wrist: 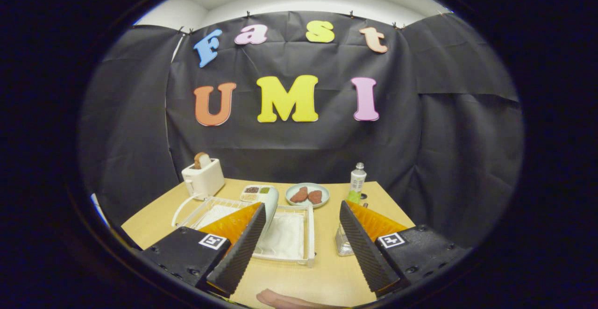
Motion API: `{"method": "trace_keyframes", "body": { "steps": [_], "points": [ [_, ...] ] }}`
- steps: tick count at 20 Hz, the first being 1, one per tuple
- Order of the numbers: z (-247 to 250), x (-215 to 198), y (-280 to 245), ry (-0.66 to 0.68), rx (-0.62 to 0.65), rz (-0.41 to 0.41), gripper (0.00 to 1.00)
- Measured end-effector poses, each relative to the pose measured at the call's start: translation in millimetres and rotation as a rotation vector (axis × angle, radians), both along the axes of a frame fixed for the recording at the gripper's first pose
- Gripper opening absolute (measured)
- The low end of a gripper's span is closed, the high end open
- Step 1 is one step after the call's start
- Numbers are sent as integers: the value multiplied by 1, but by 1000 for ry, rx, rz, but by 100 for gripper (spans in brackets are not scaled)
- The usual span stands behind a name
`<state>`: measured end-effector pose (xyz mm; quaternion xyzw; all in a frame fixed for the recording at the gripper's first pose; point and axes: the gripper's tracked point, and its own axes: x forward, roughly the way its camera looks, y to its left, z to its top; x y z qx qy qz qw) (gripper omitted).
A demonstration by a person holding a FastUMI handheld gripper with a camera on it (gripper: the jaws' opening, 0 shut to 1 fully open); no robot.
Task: Take the plate from the dish rack, then take the spoon from the basket and place it into the plate.
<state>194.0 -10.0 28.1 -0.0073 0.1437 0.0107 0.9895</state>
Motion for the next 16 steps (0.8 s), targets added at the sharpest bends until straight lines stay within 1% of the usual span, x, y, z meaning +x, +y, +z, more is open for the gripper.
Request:
{"method": "trace_keyframes", "body": {
  "steps": [3,7,11,13,16],
  "points": [
    [-5,42,13,107,-19,20,100],
    [-11,94,37,247,-10,42,100],
    [-30,128,53,411,-30,44,100],
    [-44,139,57,518,-60,9,100],
    [-56,151,60,618,-85,-31,100]
  ]
}}
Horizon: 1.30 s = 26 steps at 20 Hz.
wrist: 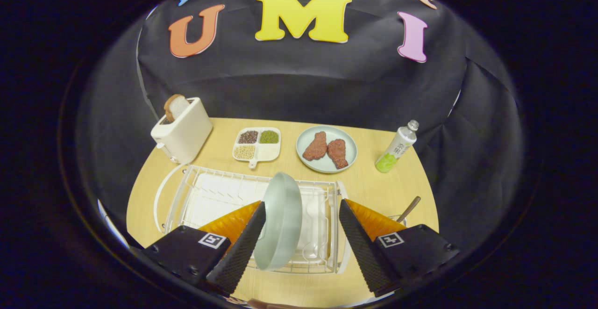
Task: Take the plate from the dish rack, then take the spoon from the basket and place it into the plate.
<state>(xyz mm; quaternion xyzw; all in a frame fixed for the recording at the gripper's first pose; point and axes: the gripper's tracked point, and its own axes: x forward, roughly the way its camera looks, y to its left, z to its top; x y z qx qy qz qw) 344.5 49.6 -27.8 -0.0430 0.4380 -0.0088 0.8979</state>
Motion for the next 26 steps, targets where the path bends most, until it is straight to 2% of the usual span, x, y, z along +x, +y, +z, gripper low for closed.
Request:
{"method": "trace_keyframes", "body": {
  "steps": [2,4,7,10,13,14,16,18,23,26],
  "points": [
    [-6,3,-5,61,-77,-23,98],
    [-9,3,-17,120,-178,-93,88],
    [-12,7,-11,164,-249,-104,83],
    [-17,7,-13,200,-284,-156,62],
    [-21,8,-3,216,-293,-138,38],
    [-19,8,-5,202,-317,-138,22],
    [-14,5,-7,190,-404,-151,13],
    [-9,4,0,168,-452,-163,8],
    [18,1,8,91,-595,-177,8],
    [23,-2,10,73,-586,-176,8]
  ]
}}
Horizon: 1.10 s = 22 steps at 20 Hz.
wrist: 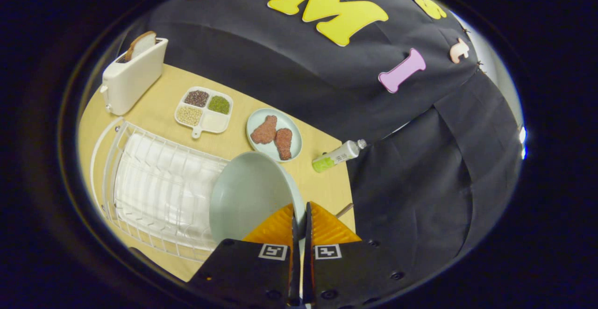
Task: Take the plate from the dish rack, then take the spoon from the basket and place it into the plate.
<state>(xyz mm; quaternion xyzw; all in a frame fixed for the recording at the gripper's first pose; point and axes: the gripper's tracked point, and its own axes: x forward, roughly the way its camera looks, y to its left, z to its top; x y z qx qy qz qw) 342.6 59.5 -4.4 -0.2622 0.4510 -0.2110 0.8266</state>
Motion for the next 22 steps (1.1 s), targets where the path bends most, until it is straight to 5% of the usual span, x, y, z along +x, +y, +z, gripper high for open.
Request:
{"method": "trace_keyframes", "body": {
  "steps": [12,22],
  "points": [
    [-3,-75,-20,-32,362,63,8],
    [-74,-171,-35,-19,782,142,8]
  ]
}}
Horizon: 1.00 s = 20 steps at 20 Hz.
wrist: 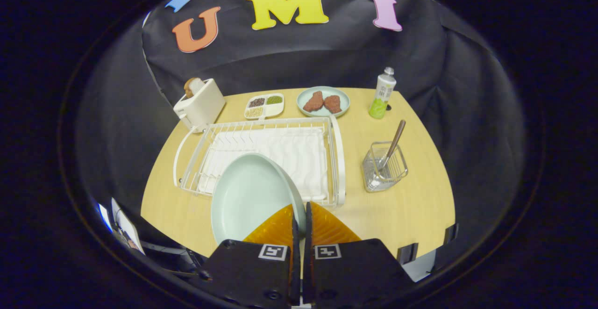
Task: Take the plate from the dish rack, then take the spoon from the basket and place it into the plate.
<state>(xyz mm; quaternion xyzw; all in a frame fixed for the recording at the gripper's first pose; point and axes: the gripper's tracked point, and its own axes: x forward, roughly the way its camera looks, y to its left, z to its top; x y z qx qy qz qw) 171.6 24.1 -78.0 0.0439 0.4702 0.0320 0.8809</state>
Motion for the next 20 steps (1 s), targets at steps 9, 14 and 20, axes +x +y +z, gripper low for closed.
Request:
{"method": "trace_keyframes", "body": {
  "steps": [9,14,20],
  "points": [
    [-89,-44,-24,39,119,47,8],
    [-135,-31,-33,78,213,-19,8],
    [-155,-26,-35,105,270,-36,11]
  ]
}}
